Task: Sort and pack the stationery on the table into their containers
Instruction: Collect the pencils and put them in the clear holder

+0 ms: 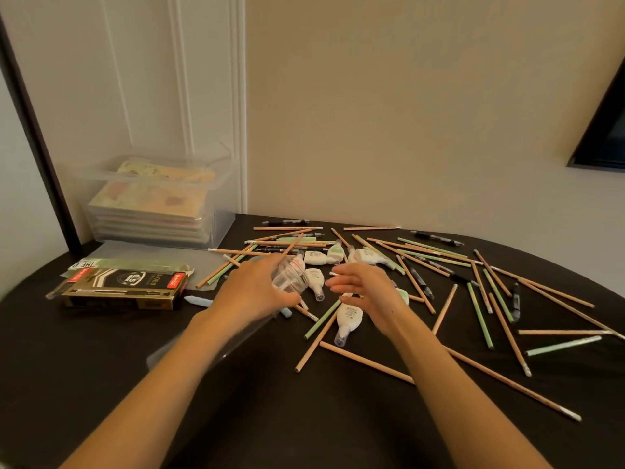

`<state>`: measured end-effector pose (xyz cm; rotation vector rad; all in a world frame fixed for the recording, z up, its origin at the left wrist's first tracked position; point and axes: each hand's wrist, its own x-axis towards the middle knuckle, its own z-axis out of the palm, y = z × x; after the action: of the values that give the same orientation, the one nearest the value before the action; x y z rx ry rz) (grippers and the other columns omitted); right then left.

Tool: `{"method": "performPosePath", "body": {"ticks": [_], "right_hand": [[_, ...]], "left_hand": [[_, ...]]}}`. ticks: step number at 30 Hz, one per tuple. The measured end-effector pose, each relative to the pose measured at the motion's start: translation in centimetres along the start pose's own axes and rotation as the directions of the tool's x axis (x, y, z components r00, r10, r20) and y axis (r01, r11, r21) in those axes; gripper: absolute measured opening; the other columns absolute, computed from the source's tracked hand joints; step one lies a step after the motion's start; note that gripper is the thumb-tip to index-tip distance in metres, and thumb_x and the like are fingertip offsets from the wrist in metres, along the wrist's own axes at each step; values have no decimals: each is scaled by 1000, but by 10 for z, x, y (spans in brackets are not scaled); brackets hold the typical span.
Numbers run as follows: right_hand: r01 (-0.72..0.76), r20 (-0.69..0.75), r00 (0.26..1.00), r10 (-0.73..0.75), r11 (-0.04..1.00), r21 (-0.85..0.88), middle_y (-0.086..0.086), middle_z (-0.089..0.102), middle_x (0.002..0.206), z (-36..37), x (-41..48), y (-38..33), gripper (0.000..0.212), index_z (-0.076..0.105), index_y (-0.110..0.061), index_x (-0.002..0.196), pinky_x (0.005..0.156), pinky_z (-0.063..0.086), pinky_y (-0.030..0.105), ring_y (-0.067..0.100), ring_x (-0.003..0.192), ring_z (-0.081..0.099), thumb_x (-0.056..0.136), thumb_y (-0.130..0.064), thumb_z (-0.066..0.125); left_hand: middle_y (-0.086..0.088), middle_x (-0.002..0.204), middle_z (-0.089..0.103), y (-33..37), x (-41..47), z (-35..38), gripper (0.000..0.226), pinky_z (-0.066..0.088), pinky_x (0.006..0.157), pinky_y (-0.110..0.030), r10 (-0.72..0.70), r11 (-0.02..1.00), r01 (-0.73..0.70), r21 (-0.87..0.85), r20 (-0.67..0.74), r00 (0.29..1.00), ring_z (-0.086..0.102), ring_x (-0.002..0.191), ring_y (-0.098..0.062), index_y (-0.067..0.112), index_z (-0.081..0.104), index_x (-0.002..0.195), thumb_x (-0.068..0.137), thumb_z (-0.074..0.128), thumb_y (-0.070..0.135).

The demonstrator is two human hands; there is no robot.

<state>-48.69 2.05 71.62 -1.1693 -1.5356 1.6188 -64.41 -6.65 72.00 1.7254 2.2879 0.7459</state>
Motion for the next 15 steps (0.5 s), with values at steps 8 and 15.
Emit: {"method": "performPosePath", "body": {"ticks": [8, 15], "right_hand": [[161, 232, 968, 98, 468, -869, 6, 67, 93, -27, -20, 25, 19, 67, -9, 93, 79, 51, 27, 14, 86, 61, 82, -24, 69], [261, 291, 956, 32, 360, -896, 8, 63, 98, -29, -35, 40, 12, 59, -13, 97, 82, 53, 33, 20, 88, 62, 88, -21, 60]], "left_hand": [[-1, 137, 47, -3, -5, 13, 81, 47, 97, -39, -21, 988, 19, 153, 13, 1000, 47, 122, -21, 28, 26, 144, 77, 70, 40], [-4, 142, 42, 3, -16, 28, 77, 38, 102, -37, 72, 938, -69, 339, 6, 997, 43, 128, -22, 27, 22, 145, 83, 65, 39]]}}
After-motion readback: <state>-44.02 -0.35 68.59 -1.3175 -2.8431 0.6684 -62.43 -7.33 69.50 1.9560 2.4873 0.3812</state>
